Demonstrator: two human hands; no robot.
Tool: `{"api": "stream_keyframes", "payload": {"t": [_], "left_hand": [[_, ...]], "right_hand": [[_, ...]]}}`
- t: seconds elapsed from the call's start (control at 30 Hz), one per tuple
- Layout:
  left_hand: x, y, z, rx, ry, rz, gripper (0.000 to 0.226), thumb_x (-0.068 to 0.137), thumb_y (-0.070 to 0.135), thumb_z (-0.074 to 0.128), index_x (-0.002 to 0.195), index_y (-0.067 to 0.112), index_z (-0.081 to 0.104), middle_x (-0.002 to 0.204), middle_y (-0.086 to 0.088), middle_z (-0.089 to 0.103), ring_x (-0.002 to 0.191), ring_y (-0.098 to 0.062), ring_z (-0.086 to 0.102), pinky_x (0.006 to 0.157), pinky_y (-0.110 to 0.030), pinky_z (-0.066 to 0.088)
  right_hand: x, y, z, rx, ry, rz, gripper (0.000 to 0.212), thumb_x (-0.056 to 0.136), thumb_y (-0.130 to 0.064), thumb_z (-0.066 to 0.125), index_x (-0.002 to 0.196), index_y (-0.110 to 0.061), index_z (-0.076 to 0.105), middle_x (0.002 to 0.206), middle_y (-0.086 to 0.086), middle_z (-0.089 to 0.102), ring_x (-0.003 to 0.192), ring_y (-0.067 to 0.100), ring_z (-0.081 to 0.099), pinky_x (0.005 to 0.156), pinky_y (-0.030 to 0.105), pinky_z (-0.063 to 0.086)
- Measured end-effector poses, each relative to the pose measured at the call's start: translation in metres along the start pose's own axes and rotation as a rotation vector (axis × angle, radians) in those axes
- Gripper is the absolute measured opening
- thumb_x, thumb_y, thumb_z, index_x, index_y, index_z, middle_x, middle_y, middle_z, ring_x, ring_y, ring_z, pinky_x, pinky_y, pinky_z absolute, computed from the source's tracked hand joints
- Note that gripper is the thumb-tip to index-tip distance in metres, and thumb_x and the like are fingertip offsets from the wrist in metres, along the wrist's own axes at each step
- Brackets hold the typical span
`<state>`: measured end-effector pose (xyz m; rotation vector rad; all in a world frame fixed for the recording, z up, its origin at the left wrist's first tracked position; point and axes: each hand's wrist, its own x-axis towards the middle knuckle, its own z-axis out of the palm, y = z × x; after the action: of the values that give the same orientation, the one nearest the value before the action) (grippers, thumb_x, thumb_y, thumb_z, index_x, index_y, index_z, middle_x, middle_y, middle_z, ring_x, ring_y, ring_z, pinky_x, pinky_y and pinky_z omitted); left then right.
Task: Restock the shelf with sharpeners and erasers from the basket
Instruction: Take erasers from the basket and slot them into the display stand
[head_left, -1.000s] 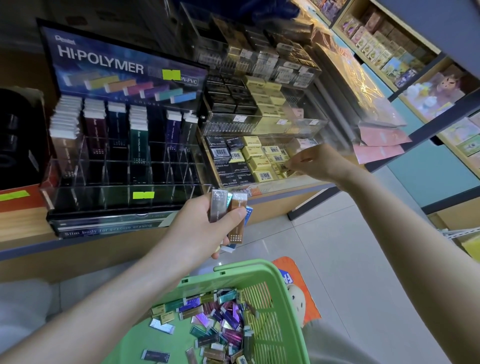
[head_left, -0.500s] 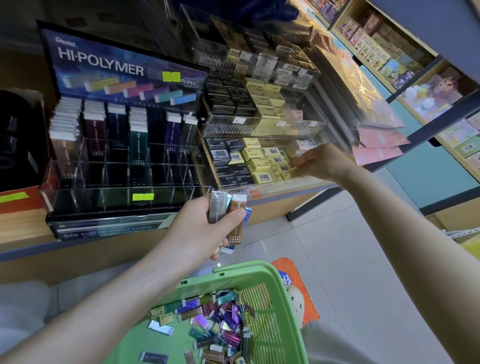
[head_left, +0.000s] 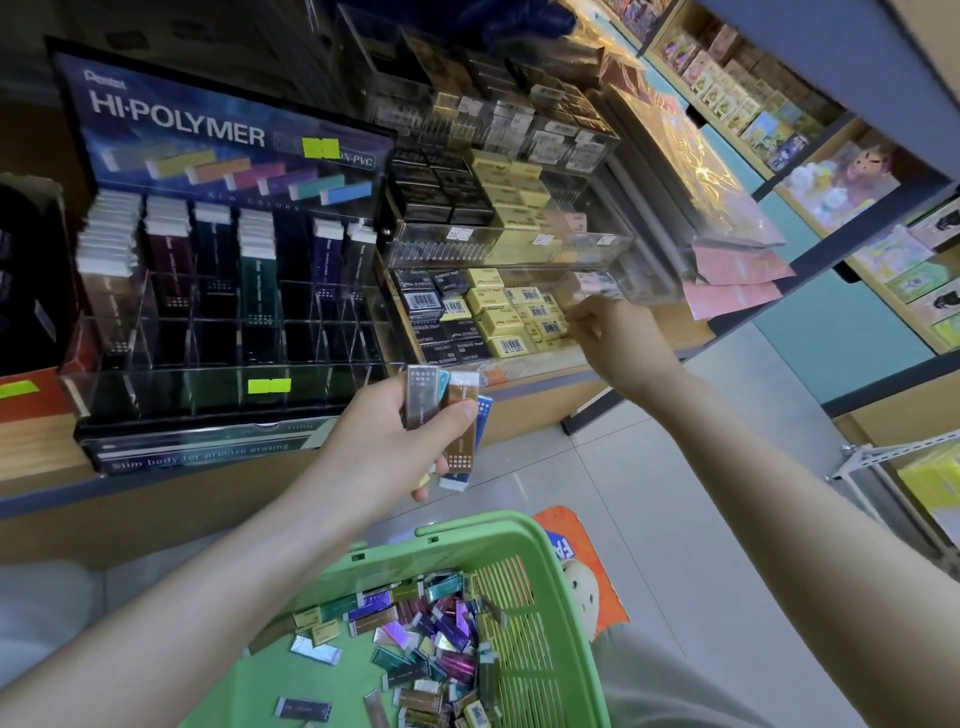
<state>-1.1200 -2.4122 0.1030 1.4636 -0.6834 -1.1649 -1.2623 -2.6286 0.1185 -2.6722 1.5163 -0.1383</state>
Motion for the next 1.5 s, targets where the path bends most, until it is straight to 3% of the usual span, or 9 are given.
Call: {"api": "stream_keyframes", "payload": {"t": [0.13, 0.33, 0.5, 0.6, 0.87, 1.13, 1.3, 1.4, 1.5], "left_hand": [[-0.002, 0.001, 0.002, -0.021, 0.012, 0.046, 0.005, 0.091, 0.027, 0.061, 0.089, 0.022, 0.063, 0.059, -0.003, 0.055, 0.038, -0.002, 0.044, 0.041, -0.017, 0.039], [-0.003, 0.001, 0.005, -0.115, 0.11, 0.12, 0.004, 0.09, 0.02, 0.062, 0.091, 0.017, 0.063, 0.056, 0.0, 0.054, 0.041, -0.002, 0.045, 0.038, -0.017, 0.037], [-0.007, 0.005, 0.001, -0.149, 0.142, 0.19, 0.002, 0.089, 0.019, 0.063, 0.088, 0.018, 0.063, 0.051, 0.003, 0.056, 0.046, -0.011, 0.047, 0.037, -0.019, 0.038], [-0.012, 0.008, -0.007, -0.147, 0.127, 0.223, 0.004, 0.088, 0.018, 0.064, 0.087, 0.015, 0.062, 0.051, 0.002, 0.054, 0.043, -0.008, 0.046, 0.037, -0.019, 0.037], [-0.019, 0.012, -0.047, -0.138, 0.227, 0.245, 0.003, 0.09, 0.014, 0.062, 0.087, 0.013, 0.061, 0.052, 0.002, 0.054, 0.043, -0.007, 0.044, 0.036, -0.019, 0.036], [-0.039, 0.01, -0.106, -0.145, 0.344, 0.271, 0.006, 0.089, 0.017, 0.064, 0.084, 0.02, 0.061, 0.066, -0.007, 0.057, 0.053, -0.015, 0.048, 0.036, -0.021, 0.035], [-0.05, 0.01, -0.136, -0.136, 0.398, 0.277, 0.005, 0.09, 0.018, 0.063, 0.084, 0.018, 0.062, 0.059, -0.006, 0.056, 0.049, -0.016, 0.045, 0.036, -0.022, 0.035], [-0.055, 0.012, -0.148, -0.155, 0.413, 0.283, 0.005, 0.09, 0.02, 0.063, 0.085, 0.018, 0.063, 0.063, -0.009, 0.057, 0.05, -0.015, 0.046, 0.036, -0.022, 0.035], [-0.058, 0.014, -0.155, -0.186, 0.416, 0.286, 0.008, 0.09, 0.017, 0.062, 0.082, 0.019, 0.062, 0.062, -0.003, 0.056, 0.046, -0.006, 0.047, 0.036, -0.02, 0.034]], "right_hand": [[-0.035, -0.02, -0.007, 0.171, 0.183, -0.139, 0.019, 0.093, -0.008, 0.051, 0.108, -0.008, 0.063, 0.105, 0.006, 0.067, 0.095, 0.022, 0.062, 0.083, 0.032, 0.049], [-0.102, -0.078, -0.024, 0.81, -0.236, -0.083, 0.013, 0.093, -0.014, 0.057, 0.106, -0.015, 0.058, 0.093, 0.003, 0.067, 0.084, 0.018, 0.066, 0.076, 0.031, 0.053], [-0.12, -0.097, -0.024, 0.993, -0.324, -0.029, 0.012, 0.095, -0.013, 0.053, 0.107, -0.013, 0.058, 0.082, 0.013, 0.067, 0.082, 0.026, 0.066, 0.084, 0.045, 0.052], [-0.123, -0.1, -0.031, 1.086, -0.344, -0.007, 0.013, 0.096, -0.006, 0.049, 0.099, -0.014, 0.059, 0.076, 0.005, 0.067, 0.068, 0.012, 0.066, 0.074, 0.031, 0.055], [-0.118, -0.114, -0.047, 0.951, -0.1, -0.031, 0.007, 0.09, -0.012, 0.061, 0.087, -0.016, 0.065, 0.072, -0.007, 0.06, 0.055, 0.001, 0.051, 0.054, 0.012, 0.043], [-0.073, -0.174, -0.04, 0.964, 0.045, -0.125, 0.005, 0.09, -0.01, 0.063, 0.09, -0.015, 0.064, 0.079, 0.003, 0.068, 0.071, 0.009, 0.065, 0.078, 0.034, 0.057], [-0.046, -0.218, -0.022, 0.755, 0.142, -0.24, 0.004, 0.088, -0.015, 0.064, 0.09, -0.017, 0.061, 0.078, 0.005, 0.069, 0.074, 0.022, 0.068, 0.076, 0.047, 0.054], [-0.034, -0.235, -0.013, 0.632, 0.166, -0.309, 0.012, 0.089, -0.015, 0.064, 0.092, -0.017, 0.053, 0.076, 0.002, 0.063, 0.072, 0.018, 0.064, 0.066, 0.034, 0.05], [-0.025, -0.245, -0.007, 0.489, 0.122, -0.382, 0.012, 0.091, -0.009, 0.062, 0.101, -0.008, 0.055, 0.069, -0.012, 0.051, 0.059, -0.01, 0.053, 0.054, 0.016, 0.037]]}}
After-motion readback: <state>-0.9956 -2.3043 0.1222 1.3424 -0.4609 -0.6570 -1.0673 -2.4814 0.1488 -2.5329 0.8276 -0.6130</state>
